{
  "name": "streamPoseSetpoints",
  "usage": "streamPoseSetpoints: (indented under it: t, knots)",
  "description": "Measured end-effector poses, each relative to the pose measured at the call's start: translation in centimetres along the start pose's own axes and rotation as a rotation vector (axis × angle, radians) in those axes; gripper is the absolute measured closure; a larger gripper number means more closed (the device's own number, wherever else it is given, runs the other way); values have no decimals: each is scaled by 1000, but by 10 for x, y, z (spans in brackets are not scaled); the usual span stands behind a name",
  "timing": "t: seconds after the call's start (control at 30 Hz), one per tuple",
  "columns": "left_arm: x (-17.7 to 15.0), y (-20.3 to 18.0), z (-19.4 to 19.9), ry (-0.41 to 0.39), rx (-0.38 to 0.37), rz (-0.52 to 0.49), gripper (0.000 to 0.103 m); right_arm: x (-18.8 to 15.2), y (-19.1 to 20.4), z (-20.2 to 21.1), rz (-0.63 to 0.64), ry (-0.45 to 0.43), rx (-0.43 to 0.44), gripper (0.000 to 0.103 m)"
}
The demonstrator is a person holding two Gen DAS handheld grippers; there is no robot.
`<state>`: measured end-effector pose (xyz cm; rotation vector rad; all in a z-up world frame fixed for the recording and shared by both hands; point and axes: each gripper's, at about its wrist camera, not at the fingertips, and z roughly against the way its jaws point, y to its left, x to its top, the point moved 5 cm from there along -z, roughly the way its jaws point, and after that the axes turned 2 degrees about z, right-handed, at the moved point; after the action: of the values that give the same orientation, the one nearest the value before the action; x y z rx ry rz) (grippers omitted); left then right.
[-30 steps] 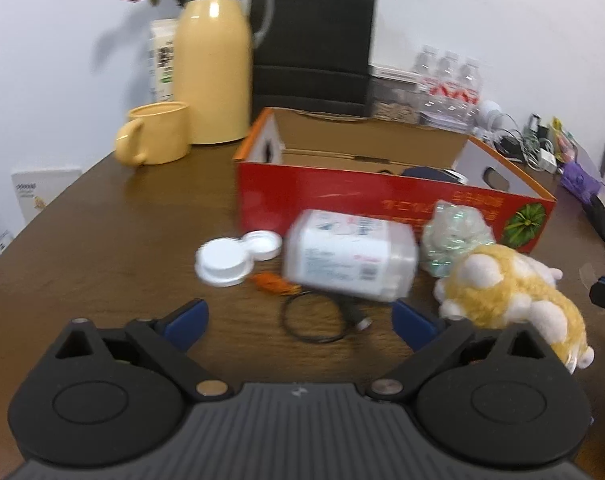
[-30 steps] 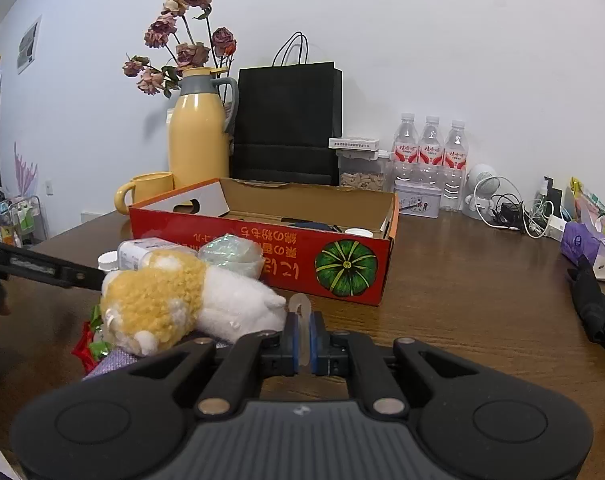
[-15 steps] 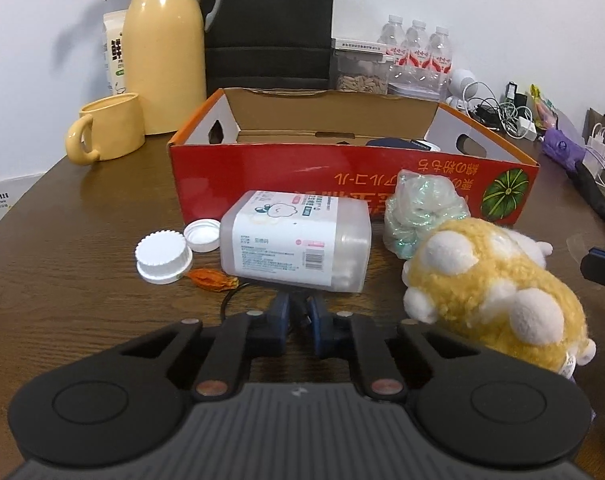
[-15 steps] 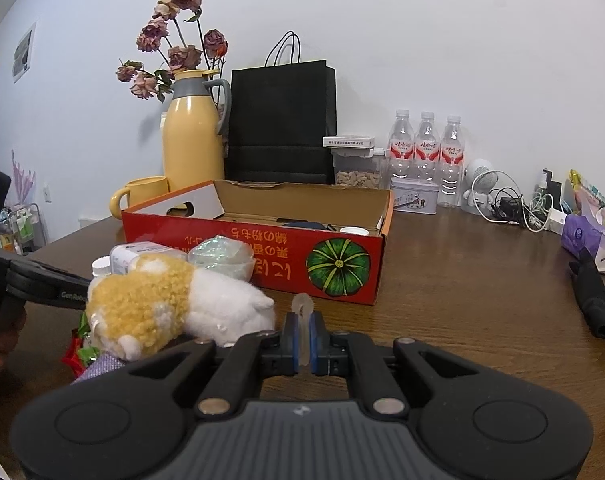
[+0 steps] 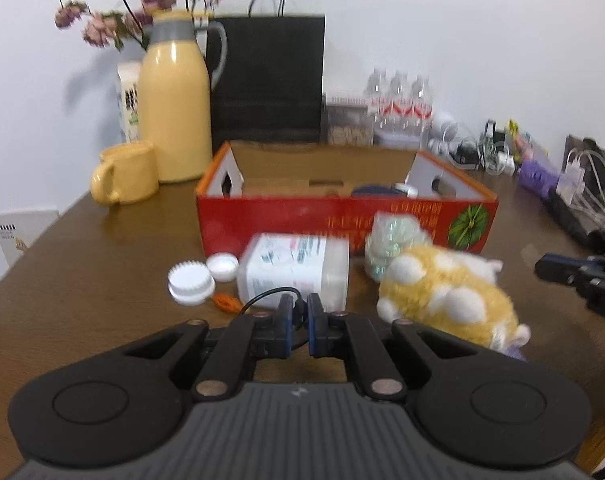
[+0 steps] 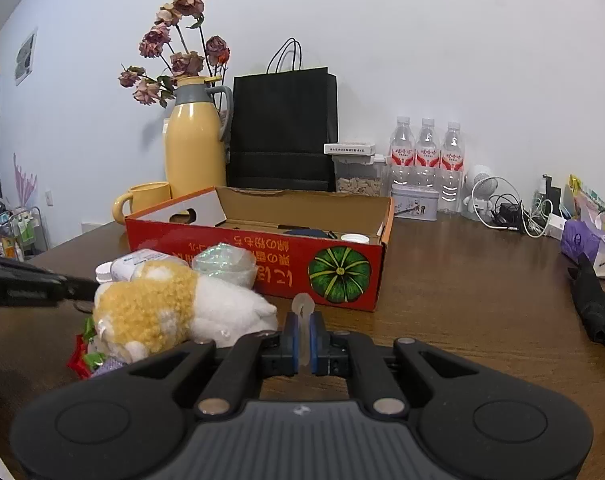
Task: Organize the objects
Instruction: 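Carry the black cable and small item into the box and release both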
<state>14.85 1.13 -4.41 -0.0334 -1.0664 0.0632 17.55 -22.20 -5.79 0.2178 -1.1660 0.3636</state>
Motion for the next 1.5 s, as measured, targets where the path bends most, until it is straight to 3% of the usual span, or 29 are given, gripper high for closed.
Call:
streamPoseSetpoints:
  t: [0.37, 0.7, 0.9, 1.1, 1.3, 1.5]
  knots:
    - [34, -5, 19, -117, -7, -23, 95, 14, 7, -1, 28, -27, 10, 98]
    - [88, -8, -13, -207, -5, 9, 95, 66, 8, -31, 32, -115, 11, 98]
    - [111, -7, -48, -203, 3, 54, 95, 98, 3, -68, 9, -140, 4, 98]
    - [124, -8, -89, -182, 18, 73, 95, 112, -1, -117, -18, -105, 13, 98]
    - [121, -5, -127, -149, 47, 86, 95, 101, -11, -160, -41, -32, -9, 98]
    - [110, -7, -144, -116, 41, 64, 95, 88, -20, -175, -49, 29, -16, 97]
